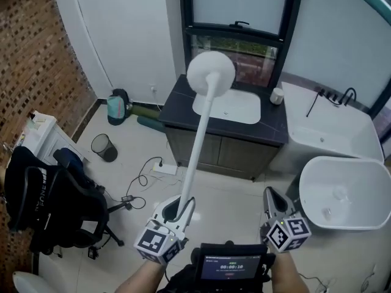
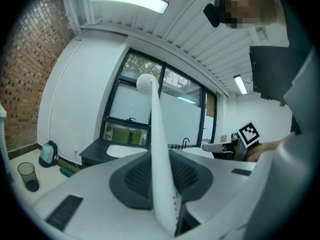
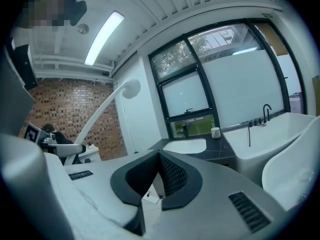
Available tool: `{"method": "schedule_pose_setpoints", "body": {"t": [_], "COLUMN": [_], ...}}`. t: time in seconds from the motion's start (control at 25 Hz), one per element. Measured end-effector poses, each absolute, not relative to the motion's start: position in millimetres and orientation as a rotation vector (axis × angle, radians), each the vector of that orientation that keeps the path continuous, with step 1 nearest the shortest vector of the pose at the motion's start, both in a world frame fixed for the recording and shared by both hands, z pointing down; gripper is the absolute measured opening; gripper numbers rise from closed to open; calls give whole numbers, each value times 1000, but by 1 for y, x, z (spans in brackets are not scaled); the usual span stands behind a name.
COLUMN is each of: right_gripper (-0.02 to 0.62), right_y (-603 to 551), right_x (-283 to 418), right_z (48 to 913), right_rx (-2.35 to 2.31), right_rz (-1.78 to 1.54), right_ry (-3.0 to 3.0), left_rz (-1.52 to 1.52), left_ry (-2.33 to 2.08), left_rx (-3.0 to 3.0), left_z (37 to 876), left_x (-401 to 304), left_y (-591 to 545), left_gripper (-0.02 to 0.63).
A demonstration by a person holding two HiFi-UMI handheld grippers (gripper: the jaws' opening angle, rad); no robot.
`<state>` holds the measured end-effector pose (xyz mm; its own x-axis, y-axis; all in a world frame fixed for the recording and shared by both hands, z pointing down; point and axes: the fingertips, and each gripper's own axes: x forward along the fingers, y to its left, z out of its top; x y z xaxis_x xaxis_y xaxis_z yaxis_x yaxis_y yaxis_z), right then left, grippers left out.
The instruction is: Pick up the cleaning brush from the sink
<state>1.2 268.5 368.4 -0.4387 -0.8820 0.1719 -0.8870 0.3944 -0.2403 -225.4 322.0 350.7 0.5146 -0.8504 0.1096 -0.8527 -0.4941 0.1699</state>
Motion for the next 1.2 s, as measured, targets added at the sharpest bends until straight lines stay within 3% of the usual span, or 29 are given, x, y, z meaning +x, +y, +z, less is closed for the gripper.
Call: {"method": "schedule_pose_setpoints", "body": {"t": [0.68, 1.2], "right_gripper": [-6, -6], "right_y": [355, 353], "right_x": [61, 67], "right_z": [341, 330], "right_rx": [1666, 1696], "right_rz": [478, 400], "right_ry": [-2681, -2680], "left_rz": [-54, -69], "left_ry": [-1443, -1485], "left_rx": [2486, 2468], "left_z": [345, 338], "left_x": [-160, -163], "left_y": [394, 389], "left_gripper": [87, 87]}}
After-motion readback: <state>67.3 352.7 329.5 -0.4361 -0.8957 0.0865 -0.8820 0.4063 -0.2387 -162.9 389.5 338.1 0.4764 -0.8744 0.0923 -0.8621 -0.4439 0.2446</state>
